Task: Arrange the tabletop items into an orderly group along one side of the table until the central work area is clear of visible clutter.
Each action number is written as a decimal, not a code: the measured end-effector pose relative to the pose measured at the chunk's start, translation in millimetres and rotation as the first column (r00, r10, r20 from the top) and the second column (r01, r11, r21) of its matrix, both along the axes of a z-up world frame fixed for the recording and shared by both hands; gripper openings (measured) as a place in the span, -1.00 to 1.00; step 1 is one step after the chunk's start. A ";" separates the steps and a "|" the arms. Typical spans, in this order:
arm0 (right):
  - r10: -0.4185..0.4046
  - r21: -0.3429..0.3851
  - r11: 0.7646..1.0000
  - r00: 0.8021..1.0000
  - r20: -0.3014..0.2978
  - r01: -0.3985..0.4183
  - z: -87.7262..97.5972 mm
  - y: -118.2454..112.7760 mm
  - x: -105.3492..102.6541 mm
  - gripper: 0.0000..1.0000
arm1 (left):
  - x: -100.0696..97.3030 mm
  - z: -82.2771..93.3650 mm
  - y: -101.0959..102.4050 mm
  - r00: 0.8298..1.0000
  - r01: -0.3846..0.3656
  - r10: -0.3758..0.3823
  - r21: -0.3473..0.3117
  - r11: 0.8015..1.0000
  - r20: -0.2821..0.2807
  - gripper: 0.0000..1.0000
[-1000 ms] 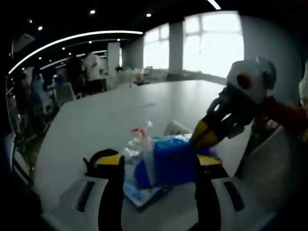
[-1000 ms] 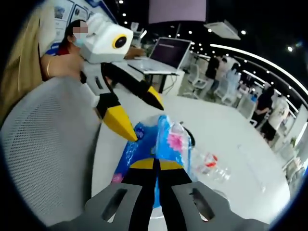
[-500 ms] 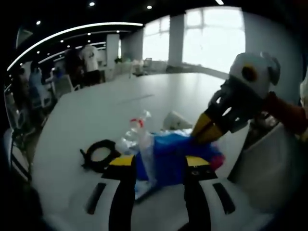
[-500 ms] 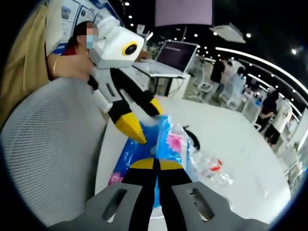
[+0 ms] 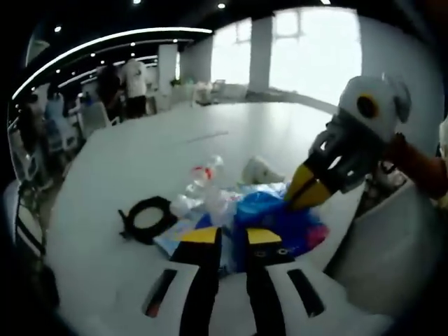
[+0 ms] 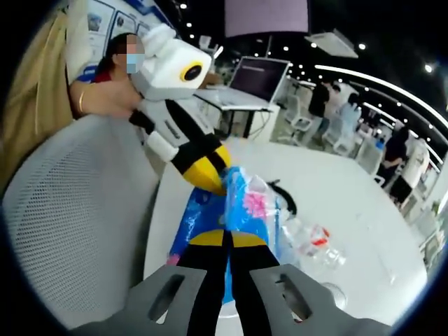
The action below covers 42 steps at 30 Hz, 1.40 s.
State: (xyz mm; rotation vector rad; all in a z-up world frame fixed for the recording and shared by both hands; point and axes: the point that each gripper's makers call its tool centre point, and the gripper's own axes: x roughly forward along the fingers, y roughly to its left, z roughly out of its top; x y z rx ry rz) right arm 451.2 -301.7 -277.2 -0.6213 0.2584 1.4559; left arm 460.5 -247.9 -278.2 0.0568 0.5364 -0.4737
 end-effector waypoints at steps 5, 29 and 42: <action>-0.008 0.005 1.000 1.000 -0.011 0.008 0.0 0.2 0.6 -0.98 | -3.0 -4.6 1.1 0.998 -0.028 0.025 -0.051 0.998 -0.053 -0.92; -0.276 0.042 0.958 0.951 -0.141 0.285 2.9 -6.7 32.7 -0.26 | -0.7 -4.2 23.9 0.971 -0.220 0.201 -0.162 0.962 -0.126 -1.00; -0.409 0.020 0.907 0.890 -0.201 0.421 -4.8 -19.5 51.7 -0.16 | 2.4 0.3 45.2 0.945 -0.323 0.305 -0.197 0.926 -0.119 -1.00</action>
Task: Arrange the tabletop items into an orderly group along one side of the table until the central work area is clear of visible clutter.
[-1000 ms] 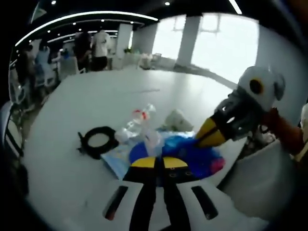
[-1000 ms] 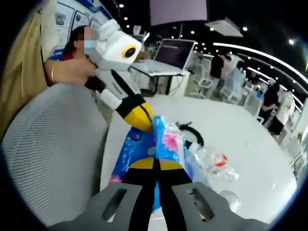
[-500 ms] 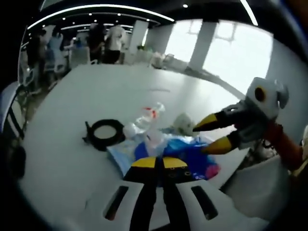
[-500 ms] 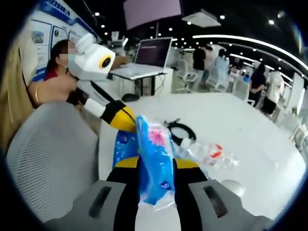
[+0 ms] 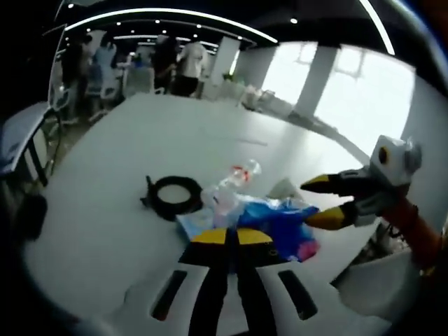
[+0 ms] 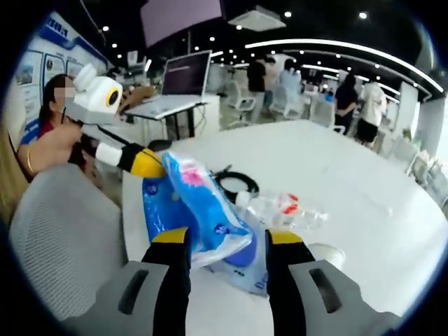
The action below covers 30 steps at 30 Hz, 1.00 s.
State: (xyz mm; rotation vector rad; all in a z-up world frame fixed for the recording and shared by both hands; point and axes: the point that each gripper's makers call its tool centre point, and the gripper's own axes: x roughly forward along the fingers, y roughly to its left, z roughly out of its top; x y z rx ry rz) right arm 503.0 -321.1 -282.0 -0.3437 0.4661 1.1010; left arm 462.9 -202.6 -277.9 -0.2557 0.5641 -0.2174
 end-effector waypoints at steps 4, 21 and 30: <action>-0.068 0.044 0.996 0.994 -0.082 0.071 -3.3 -0.9 3.1 -0.17 | 1.3 3.8 7.5 0.999 -0.041 0.041 -0.004 0.999 0.018 -1.00; -0.177 0.086 0.975 0.952 -0.248 0.203 -14.5 5.7 2.0 -0.57 | 6.3 15.2 11.4 0.992 -0.106 0.110 -0.067 0.992 0.057 -1.00; -0.192 0.144 0.954 0.901 -0.389 0.265 -20.2 8.5 -1.7 -0.73 | 5.4 15.0 6.4 0.994 -0.092 0.097 -0.085 0.992 0.057 -1.00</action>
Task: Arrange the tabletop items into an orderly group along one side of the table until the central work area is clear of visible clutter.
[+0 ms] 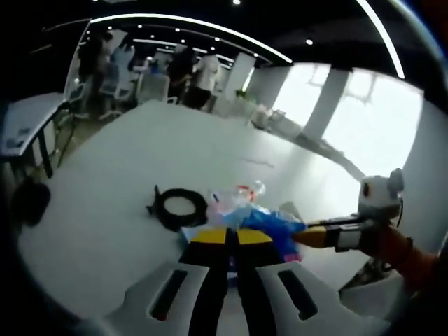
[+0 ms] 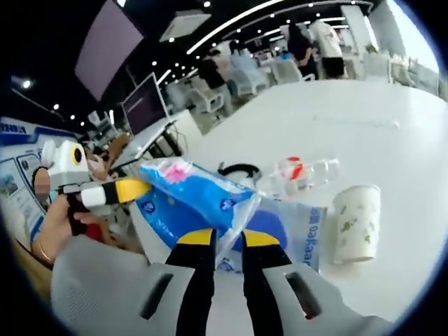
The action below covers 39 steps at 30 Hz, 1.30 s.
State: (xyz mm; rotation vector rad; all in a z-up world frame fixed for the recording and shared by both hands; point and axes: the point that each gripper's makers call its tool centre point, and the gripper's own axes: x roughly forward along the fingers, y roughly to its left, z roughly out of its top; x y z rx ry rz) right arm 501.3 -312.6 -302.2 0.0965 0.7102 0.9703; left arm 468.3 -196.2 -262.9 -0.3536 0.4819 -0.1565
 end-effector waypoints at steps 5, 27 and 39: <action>-0.006 -0.004 1.000 1.000 0.012 0.006 1.0 -0.2 1.2 -0.78 | -0.2 -1.1 -1.8 1.000 0.013 -0.013 0.010 1.000 -0.002 -1.00; 0.056 -0.083 0.996 0.989 0.134 -0.045 3.9 -11.4 8.7 -0.98 | -1.6 -11.3 -23.3 0.985 0.171 -0.167 0.135 0.976 -0.035 -0.93; 0.061 -0.094 0.995 0.976 0.211 -0.042 14.1 -19.3 18.3 -0.98 | -1.8 -11.0 -27.2 0.976 0.216 -0.215 0.195 0.957 -0.028 -0.71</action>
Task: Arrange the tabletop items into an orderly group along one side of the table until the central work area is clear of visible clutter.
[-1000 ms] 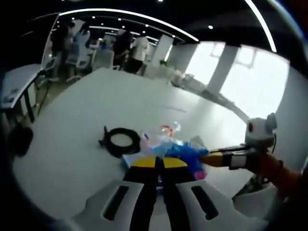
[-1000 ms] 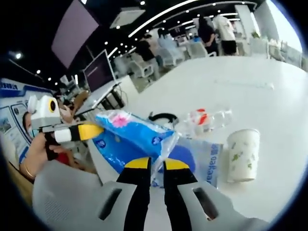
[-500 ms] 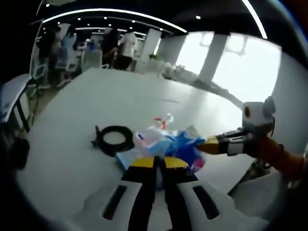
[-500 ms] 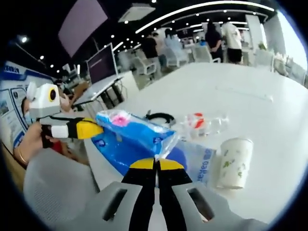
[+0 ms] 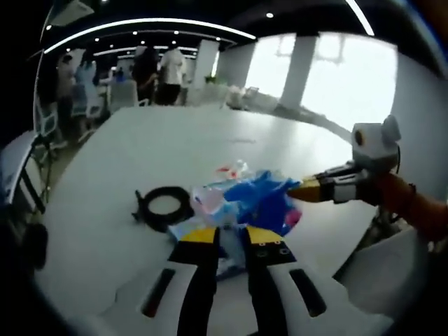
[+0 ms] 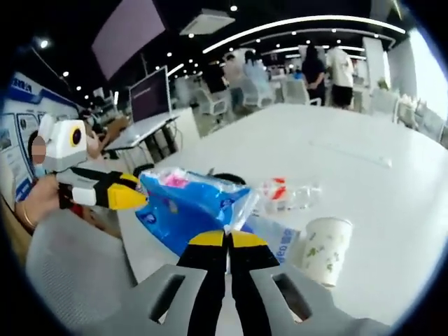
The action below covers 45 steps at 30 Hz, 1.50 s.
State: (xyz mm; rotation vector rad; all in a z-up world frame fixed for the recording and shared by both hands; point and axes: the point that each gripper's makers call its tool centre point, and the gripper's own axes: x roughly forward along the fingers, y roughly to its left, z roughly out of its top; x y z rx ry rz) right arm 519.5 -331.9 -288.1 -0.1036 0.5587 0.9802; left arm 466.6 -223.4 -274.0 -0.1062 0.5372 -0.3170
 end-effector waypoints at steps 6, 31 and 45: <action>-0.017 -0.012 1.000 0.999 0.027 0.017 2.5 -7.7 6.4 -0.98 | -0.2 -1.6 -1.1 1.000 0.019 -0.019 0.032 0.999 0.002 -0.49; -0.134 0.050 0.990 0.991 -0.005 0.134 19.9 -42.7 32.3 -0.98 | 2.8 -0.7 -16.4 0.994 0.101 -0.104 0.089 0.991 0.038 0.46; -0.175 0.038 0.984 0.984 0.021 0.175 36.0 -63.4 50.7 -0.98 | 4.1 3.0 -22.2 0.990 0.119 -0.125 0.095 0.988 0.067 0.98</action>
